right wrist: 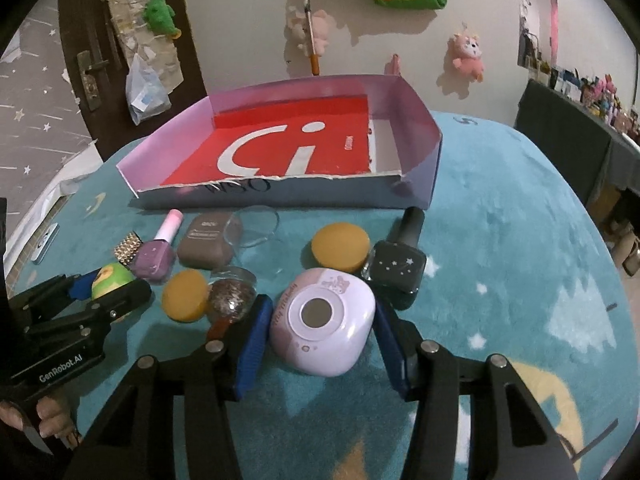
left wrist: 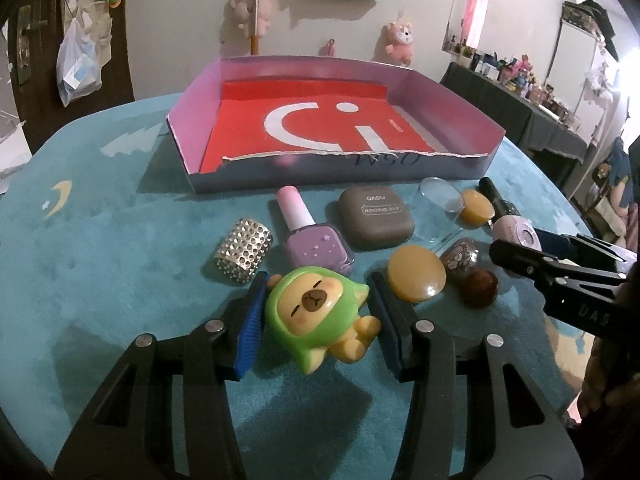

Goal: Organize rigid objects
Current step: 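Carry both into the pink box and open both tools to release them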

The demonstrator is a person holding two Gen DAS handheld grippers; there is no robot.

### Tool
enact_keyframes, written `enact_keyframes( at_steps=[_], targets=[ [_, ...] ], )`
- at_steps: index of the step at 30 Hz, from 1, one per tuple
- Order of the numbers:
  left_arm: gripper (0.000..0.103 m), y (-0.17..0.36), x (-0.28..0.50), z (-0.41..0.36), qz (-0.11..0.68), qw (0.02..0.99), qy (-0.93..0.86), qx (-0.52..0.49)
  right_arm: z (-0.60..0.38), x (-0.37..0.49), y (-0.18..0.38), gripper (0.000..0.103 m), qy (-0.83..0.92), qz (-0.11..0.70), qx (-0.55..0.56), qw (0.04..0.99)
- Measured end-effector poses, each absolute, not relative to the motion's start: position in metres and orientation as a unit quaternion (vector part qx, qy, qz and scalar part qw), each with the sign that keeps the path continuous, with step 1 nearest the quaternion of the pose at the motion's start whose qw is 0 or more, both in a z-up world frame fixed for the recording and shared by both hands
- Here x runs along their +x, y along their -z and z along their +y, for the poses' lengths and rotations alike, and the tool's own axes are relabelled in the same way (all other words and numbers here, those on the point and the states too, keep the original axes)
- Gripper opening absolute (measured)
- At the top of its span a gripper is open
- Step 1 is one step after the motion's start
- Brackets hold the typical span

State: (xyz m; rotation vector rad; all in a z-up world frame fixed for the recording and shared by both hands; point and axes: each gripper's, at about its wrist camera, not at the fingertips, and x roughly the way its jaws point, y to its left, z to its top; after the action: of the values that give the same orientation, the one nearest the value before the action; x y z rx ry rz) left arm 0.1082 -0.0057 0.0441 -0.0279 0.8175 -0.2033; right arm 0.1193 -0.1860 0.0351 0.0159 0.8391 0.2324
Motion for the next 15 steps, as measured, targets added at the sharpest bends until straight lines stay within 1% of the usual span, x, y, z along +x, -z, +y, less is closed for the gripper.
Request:
enact_keyframes(
  at_steps=[9, 15],
  targets=[
    [0.047, -0.051, 0.109, -0.005, 0.387, 0.917, 0.1, -0.008, -0.188, 0.121, -0.037, 0.054, -0.119, 0.404, 0.012, 0.907],
    [0.047, -0.073, 0.12, 0.001, 0.363, 0.926, 0.1, -0.008, -0.193, 0.133, -0.059, 0.054, -0.13, 0.382, 0.015, 0.915]
  ],
)
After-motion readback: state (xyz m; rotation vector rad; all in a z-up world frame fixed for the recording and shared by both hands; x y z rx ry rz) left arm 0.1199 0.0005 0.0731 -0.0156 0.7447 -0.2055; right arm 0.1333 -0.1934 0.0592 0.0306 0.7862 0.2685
